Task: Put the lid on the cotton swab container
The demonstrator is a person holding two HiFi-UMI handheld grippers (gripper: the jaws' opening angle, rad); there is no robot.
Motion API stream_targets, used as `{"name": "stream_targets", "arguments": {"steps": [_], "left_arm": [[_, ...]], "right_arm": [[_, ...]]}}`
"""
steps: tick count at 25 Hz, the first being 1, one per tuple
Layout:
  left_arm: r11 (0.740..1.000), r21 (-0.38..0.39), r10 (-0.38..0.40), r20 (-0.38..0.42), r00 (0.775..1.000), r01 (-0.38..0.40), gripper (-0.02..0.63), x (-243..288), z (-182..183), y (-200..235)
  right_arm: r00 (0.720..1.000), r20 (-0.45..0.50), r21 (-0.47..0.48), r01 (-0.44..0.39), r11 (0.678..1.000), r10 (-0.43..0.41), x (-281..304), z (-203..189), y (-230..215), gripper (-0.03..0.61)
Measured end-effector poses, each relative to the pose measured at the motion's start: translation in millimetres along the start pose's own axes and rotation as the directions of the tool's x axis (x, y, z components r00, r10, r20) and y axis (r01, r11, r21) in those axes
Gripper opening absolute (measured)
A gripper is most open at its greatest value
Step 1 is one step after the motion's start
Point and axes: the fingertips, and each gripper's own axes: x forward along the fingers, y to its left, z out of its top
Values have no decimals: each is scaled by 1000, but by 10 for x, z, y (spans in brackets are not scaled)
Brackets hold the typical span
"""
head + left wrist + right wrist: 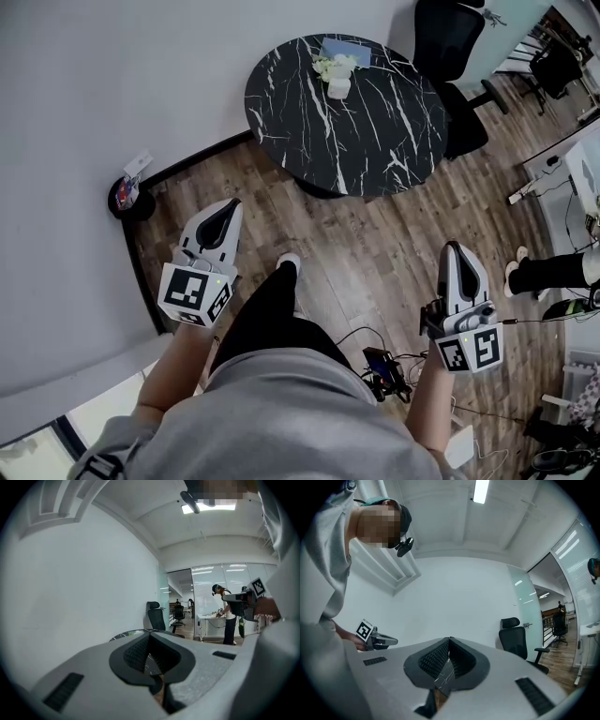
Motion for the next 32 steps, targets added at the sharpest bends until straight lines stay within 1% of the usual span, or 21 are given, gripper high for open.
{"name": "stream_targets", "arguments": {"steps": [14,20,28,32], "left_arm": [[999,-34,-13,-5,1000,13,8,1021,59,735],[999,-31,-16,-2,1000,16,8,1418,109,1020],[999,-23,-26,-5,1000,26,8,1773,140,1294],[999,-22,-31,-12,999,31,8,1858,152,1337]], "right_arm": [[999,-36,7,27,1000,-27,1065,-70,-369,25],[999,-42,17,30,999,-30,1492,-132,-515,25],[999,-36,35,41,999,-39,1888,-161,-665,25],[999,-28,69,48,996,-47,1957,-145,-745,25]]}}
